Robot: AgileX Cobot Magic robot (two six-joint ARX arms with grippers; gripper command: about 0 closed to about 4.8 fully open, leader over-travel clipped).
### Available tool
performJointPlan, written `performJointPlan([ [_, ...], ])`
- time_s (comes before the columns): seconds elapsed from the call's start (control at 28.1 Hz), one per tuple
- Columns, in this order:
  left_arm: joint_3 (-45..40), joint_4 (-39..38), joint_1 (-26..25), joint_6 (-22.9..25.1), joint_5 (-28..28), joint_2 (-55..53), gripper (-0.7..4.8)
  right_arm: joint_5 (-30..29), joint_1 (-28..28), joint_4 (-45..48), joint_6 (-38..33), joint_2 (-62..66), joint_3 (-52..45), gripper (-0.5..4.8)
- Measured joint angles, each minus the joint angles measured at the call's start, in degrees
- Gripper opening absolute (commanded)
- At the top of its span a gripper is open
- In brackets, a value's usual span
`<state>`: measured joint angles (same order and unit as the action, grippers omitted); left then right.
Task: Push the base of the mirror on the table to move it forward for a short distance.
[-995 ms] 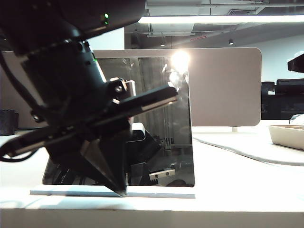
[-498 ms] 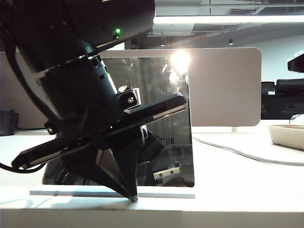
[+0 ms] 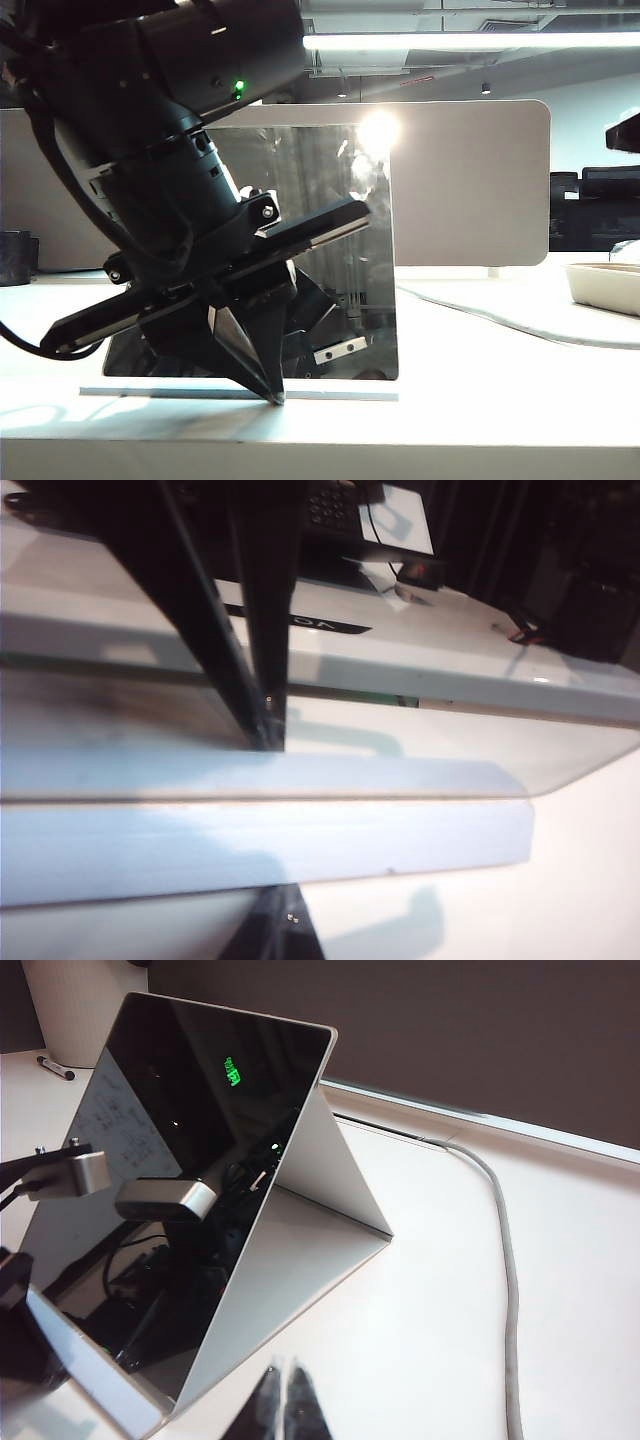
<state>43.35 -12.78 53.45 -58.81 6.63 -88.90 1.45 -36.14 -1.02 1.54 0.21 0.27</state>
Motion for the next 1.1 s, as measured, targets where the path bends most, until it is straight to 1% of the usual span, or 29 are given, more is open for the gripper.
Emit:
performJointPlan([
  [0.36,0.17,1.64,-4.68,0.04,-1.11,-0.79,-0.02,0.00,0.00,0.00,0.00,0.00,0.00,0.22],
  [0.53,0.55,3.87,-6.97,0.20,-2.82,-2.08,-0.01,0.00,0.00,0.02,0.00,0.00,0.00,0.22],
  [0.64,1.29,4.26,-7.21,0.26,-3.52,-2.95,-0.01,0.00,0.00,-0.02,0.00,0.00,0.00,0.22],
  [0.75,2.95,4.20,-7.21,1.57,-3.87,-4.35,-0.02,-0.02,0.02,0.00,0.00,0.00,0.00,0.22],
  [0.92,7.54,3.63,-7.52,5.53,-4.79,-7.98,-0.02,-0.02,0.02,0.02,0.00,0.00,0.00,0.22],
  [1.1,12.63,3.17,-9.38,6.25,-7.21,-12.17,-0.02,0.00,0.02,-0.02,-0.02,0.00,0.00,0.22],
])
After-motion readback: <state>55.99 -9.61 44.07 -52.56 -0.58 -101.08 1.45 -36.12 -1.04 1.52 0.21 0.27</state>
